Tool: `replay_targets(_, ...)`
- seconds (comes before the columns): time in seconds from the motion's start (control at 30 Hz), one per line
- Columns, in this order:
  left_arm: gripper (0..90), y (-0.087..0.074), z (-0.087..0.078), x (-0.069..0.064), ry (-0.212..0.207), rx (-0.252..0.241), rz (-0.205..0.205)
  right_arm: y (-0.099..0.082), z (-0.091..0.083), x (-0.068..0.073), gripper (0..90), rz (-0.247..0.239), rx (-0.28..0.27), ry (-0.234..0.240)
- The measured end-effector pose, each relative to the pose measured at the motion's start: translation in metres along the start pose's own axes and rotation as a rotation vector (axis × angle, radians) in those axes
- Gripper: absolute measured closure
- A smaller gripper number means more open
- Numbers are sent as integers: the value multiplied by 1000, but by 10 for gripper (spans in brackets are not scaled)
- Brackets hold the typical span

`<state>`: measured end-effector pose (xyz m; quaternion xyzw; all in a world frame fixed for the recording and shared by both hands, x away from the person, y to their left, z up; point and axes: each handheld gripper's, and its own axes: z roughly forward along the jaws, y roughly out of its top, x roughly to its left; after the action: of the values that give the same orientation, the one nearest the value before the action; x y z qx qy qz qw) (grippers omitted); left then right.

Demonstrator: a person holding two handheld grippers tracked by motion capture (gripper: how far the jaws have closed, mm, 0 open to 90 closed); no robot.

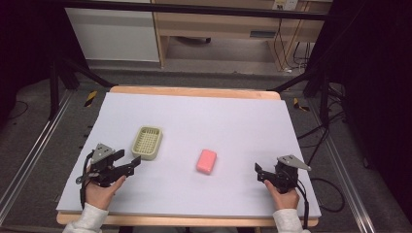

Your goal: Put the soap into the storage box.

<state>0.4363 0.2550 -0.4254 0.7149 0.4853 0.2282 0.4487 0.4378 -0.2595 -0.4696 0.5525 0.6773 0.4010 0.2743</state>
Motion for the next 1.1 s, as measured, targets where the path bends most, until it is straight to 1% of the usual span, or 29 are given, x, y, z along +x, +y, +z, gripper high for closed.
replay_targets(0.2, 297, 11, 6, -9, -13, -1, 16, 1, 1, -2, 86, 2, -3, -5)
replay_targets(0.4, 297, 20, 13, -20, -36, -8, 30, 1, 0, -2, 86, 4, -7, -8)
replay_targets(0.5, 297, 23, 16, -25, -39, -8, 46, 1, 0, -3, 86, 0, -9, -8)
replay_targets(0.67, 298, 27, 22, -34, -58, -6, 53, 1, 0, -2, 86, -1, -6, -7)
replay_targets(0.87, 300, 32, 30, -43, -71, 2, 71, 2, 1, -2, 86, -5, -4, -7)
replay_targets(0.9, 301, 32, 31, -45, -73, -2, 69, 2, 1, -2, 86, -6, -5, -7)
replay_targets(1.1, 301, 36, 38, -55, -84, 13, 90, 2, 0, -2, 85, -2, -6, -3)
